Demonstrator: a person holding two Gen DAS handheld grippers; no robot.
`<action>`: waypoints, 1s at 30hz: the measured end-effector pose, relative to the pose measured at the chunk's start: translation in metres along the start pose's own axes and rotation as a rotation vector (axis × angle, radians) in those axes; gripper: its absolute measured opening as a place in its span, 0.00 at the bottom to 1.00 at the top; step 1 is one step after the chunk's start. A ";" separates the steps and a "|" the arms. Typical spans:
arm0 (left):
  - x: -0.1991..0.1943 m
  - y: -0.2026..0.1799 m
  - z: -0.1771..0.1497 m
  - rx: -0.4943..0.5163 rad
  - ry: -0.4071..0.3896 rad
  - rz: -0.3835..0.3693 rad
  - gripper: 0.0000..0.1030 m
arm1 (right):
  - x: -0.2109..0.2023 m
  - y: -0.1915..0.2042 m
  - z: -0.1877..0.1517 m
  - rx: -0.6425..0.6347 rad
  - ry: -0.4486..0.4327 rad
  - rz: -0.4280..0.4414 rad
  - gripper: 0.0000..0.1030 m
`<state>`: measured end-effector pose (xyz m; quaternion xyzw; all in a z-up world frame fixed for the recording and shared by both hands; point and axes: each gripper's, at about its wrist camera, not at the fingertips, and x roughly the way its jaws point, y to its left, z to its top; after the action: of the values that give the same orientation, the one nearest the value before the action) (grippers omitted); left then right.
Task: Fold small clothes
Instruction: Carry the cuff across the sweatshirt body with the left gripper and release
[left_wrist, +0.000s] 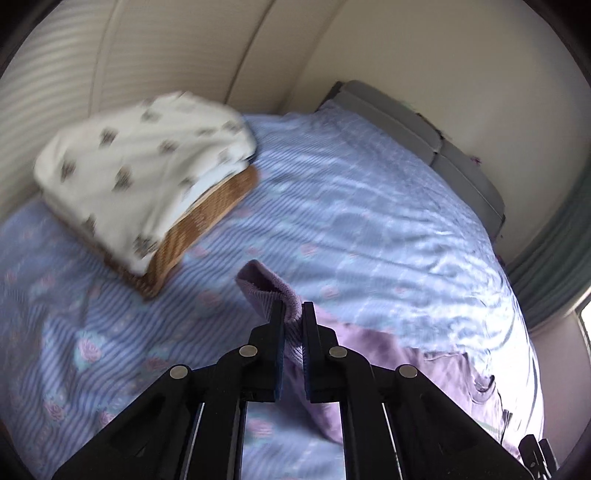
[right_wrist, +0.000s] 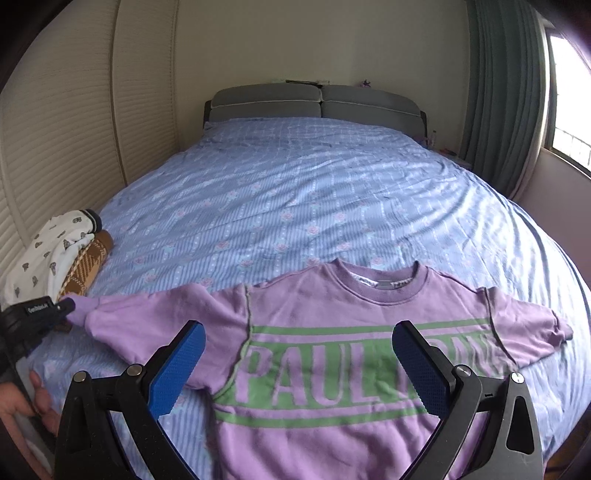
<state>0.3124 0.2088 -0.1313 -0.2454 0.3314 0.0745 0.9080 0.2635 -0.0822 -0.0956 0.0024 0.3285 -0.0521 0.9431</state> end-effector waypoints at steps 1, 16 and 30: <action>-0.004 -0.015 0.001 0.036 -0.015 -0.007 0.09 | -0.004 -0.012 -0.001 0.012 -0.004 -0.015 0.99; 0.001 -0.246 -0.081 0.463 0.006 -0.273 0.09 | -0.047 -0.190 -0.024 0.228 -0.049 -0.191 0.99; 0.041 -0.337 -0.206 0.707 0.157 -0.273 0.10 | -0.032 -0.279 -0.064 0.363 0.019 -0.248 0.99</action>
<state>0.3279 -0.1871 -0.1604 0.0361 0.3696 -0.1850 0.9099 0.1706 -0.3538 -0.1178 0.1324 0.3203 -0.2261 0.9103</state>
